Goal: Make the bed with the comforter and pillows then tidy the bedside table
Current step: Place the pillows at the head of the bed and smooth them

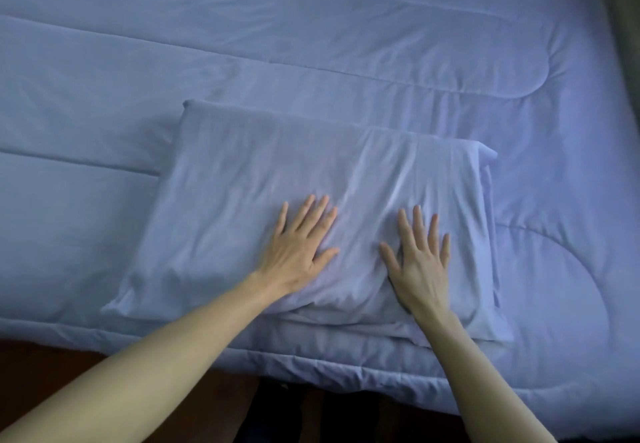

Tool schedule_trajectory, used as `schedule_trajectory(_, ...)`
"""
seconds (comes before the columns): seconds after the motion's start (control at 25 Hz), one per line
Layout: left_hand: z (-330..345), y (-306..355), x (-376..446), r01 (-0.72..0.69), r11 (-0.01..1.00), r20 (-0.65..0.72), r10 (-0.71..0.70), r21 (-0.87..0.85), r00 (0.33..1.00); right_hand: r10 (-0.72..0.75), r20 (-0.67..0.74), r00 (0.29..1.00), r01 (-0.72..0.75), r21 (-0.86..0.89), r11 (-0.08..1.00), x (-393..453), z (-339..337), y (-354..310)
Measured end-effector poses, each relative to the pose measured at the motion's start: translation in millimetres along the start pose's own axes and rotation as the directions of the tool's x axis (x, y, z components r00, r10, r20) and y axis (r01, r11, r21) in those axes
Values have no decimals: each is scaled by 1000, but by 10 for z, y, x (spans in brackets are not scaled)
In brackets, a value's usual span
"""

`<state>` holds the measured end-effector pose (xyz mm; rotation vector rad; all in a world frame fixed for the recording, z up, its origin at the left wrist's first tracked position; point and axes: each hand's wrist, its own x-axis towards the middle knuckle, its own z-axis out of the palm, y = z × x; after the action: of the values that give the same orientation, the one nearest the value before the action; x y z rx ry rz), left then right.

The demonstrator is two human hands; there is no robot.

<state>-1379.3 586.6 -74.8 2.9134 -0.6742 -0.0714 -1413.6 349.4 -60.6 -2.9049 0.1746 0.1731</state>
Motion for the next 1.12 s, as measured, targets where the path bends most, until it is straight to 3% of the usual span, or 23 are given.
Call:
schedule_trajectory(0.16, -625, 43, 467, -19, 995, -216, -4, -103, 976, -43, -340, 939, 100, 152, 983, 409, -635, -30)
schedule_trajectory(0.24, -779, 44, 713, 17, 986, -293, -66, -165, 954, -2, -427, 904, 99, 206, 974, 626, -746, -19)
schedule_trajectory(0.36, -435, -64, 804, 82, 984, -230, -117, -158, 966, -44, -267, 963, 80, 122, 989, 756, -359, 6)
schedule_trajectory(0.48, 28, -243, 708, 115, 993, 22, -115, 20, 993, -83, -41, 996, 83, -7, 997, 749, 50, 96)
schedule_trajectory(0.56, -32, -305, 802, 111, 994, -6, -112, -12, 994, -74, -70, 995, 78, 57, 995, 865, -49, 40)
schedule_trajectory(0.64, -311, -315, 936, 80, 995, -142, -87, -51, 986, -120, -186, 975, 143, 117, 983, 949, -282, -135)
schedule_trajectory(0.8, -672, -448, 1106, 137, 971, -359, -201, -196, 911, -172, -389, 905, 259, 183, 948, 1091, -473, -564)
schedule_trajectory(0.88, -470, -554, 1017, 158, 973, -310, -204, -167, 929, -218, -317, 923, 265, 114, 957, 1091, -219, -616)
schedule_trajectory(1.0, 16, -741, 830, 185, 981, -61, -182, 59, 981, -278, -79, 957, 272, -81, 959, 1107, 251, -486)
schedule_trajectory(1.12, -5, -948, 987, 178, 983, -17, -178, 51, 984, -274, -74, 959, 270, -60, 961, 1361, 213, -425)
